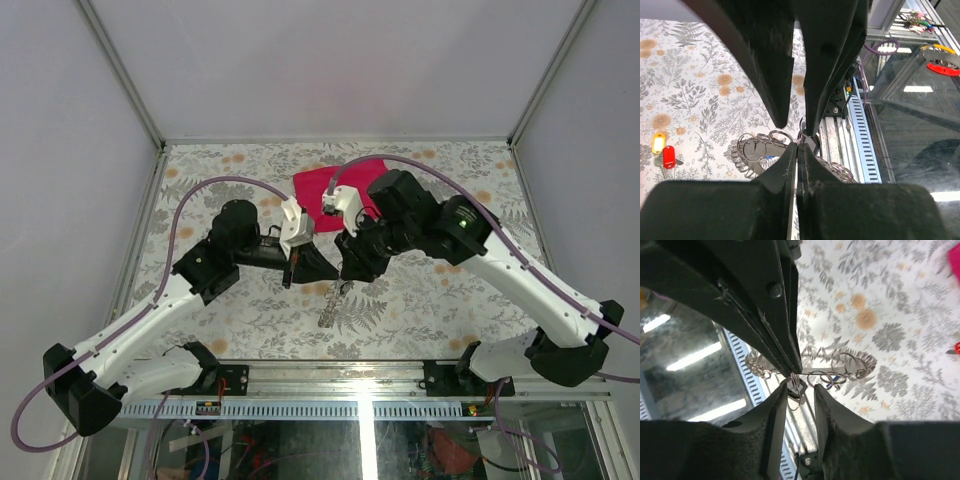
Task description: Put the keys on the keyring
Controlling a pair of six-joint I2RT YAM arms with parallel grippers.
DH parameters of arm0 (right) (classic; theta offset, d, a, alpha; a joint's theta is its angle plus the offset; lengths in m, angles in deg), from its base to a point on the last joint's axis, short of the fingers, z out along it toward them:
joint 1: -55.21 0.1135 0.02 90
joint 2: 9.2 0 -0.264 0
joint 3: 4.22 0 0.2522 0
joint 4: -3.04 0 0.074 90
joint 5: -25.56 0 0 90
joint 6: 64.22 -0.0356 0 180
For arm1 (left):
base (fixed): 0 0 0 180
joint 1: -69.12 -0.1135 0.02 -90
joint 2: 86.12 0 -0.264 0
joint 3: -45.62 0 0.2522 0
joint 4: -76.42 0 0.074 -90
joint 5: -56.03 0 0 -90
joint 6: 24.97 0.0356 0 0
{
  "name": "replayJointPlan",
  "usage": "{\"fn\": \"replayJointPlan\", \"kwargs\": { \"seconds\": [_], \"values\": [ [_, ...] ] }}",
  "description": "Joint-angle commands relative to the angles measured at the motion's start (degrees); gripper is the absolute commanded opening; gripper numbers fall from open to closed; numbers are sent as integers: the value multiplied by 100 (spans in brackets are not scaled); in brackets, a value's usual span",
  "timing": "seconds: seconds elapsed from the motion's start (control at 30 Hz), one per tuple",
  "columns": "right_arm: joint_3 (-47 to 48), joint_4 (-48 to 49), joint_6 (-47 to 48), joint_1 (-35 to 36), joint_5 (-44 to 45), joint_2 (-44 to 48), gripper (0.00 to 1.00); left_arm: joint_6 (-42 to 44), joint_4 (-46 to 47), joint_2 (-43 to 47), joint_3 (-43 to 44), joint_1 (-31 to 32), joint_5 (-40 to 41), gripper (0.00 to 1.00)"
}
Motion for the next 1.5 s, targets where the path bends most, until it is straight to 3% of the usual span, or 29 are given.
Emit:
{"fn": "replayJointPlan", "kwargs": {
  "seconds": [0.0,0.2,0.47,0.77,1.27,1.47],
  "values": [
    [-122,936,-188,30,633,581,38,-677,1048,249,-151,-7,370,0],
    [-944,2132,-718,28,1432,1352,46,-1084,1395,316,-286,-60,915,0],
    [-2148,3713,-2345,21,2462,2219,45,-1762,2358,574,-694,-136,1735,0],
    [-2498,3970,-3188,6,2254,2319,40,-1781,2412,586,-666,-136,1815,0],
    [-2691,3916,-3281,-1,2368,2327,40,-1774,2512,681,-684,-136,1731,0],
    [-2814,4284,-3332,-6,2069,2369,21,-1782,2532,686,-710,-140,1745,0]
  ]
}}
